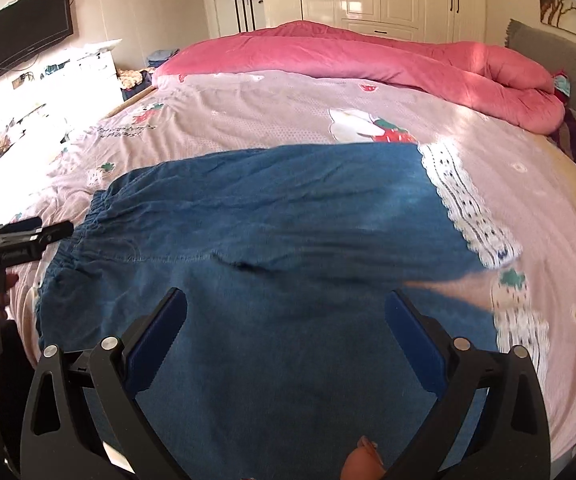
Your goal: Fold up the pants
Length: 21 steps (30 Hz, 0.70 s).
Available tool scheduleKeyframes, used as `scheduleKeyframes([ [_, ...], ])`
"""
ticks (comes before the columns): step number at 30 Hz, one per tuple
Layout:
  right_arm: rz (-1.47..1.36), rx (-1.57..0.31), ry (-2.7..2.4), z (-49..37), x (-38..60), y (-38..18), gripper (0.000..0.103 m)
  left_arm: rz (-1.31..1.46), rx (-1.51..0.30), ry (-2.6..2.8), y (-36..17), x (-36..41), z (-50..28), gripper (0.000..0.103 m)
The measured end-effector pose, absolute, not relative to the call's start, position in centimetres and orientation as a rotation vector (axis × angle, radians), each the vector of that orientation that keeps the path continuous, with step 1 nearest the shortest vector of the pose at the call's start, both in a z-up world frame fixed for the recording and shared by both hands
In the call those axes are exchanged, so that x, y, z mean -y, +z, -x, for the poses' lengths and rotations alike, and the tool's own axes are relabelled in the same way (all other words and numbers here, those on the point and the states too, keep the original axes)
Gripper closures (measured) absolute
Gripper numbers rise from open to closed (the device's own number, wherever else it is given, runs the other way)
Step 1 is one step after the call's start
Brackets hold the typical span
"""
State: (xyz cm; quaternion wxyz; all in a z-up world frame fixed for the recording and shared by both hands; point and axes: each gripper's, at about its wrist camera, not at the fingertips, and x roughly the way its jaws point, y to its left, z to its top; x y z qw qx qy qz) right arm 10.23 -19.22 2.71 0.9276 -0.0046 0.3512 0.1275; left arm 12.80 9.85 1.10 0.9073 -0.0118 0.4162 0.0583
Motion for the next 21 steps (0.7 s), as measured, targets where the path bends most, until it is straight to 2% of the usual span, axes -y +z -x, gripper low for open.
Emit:
scheduleKeyframes([
  [9,0.081,-0.747,0.316,-16.6,17.4,3.5,0.004,-0.095,-0.915,-0.01,-0.3,-9.7,-19.9,0.009],
  [14,0.128,-0.765,0.342,-20.7,16.2,3.8,0.004,-0.16,-0.922,-0.064,-1.2,-8.9,-22.0,0.035],
  [16,0.156,-0.774,0.372,-22.1,15.6,3.9,0.004,-0.178,-0.936,-0.091,-1.7,-8.6,-22.7,0.052],
  [17,0.185,-0.776,0.38,-22.9,15.1,3.9,0.004,-0.187,-0.948,-0.105,-2.2,-8.5,-23.1,0.057],
  [19,0.228,-0.786,0.406,-24.2,14.2,3.8,0.004,-0.154,-0.975,-0.155,-2.9,-8.5,-23.5,0.083],
  [21,0.271,-0.797,0.435,-25.9,13.2,3.7,0.004,-0.135,-0.973,-0.183,-3.4,-8.5,-23.5,0.092],
])
